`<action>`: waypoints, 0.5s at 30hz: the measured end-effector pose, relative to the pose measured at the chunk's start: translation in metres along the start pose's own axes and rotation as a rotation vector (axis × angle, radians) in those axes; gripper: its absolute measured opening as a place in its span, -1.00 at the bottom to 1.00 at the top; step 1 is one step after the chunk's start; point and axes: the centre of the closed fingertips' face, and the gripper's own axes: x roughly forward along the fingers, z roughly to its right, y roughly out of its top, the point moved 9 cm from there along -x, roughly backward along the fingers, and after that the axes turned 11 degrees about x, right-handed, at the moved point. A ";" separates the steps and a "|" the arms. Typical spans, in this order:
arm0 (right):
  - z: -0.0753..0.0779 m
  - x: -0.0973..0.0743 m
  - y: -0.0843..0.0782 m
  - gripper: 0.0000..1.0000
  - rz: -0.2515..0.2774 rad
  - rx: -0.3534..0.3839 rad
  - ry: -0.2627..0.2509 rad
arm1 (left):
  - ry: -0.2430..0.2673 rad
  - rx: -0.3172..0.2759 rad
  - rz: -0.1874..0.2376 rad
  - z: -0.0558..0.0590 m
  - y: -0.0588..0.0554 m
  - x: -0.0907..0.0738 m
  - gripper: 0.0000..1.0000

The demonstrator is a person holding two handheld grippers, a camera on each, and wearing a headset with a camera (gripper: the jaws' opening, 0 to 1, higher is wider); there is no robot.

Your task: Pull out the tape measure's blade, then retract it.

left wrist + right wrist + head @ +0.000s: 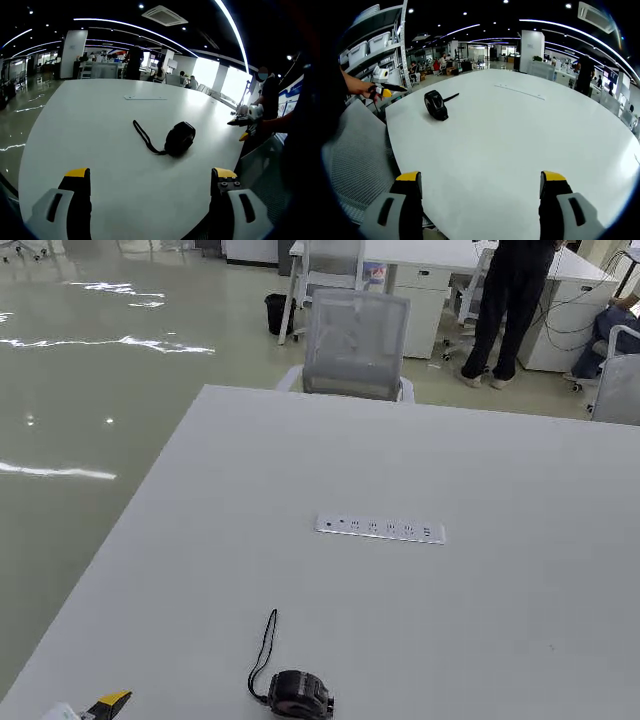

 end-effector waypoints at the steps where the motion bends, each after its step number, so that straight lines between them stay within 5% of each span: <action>1: 0.000 0.000 0.000 1.00 0.001 0.003 -0.001 | -0.001 0.002 0.001 -0.001 -0.001 0.000 0.98; 15: 0.002 -0.003 -0.003 1.00 0.001 0.011 -0.019 | 0.007 0.000 -0.001 0.000 0.001 -0.003 0.98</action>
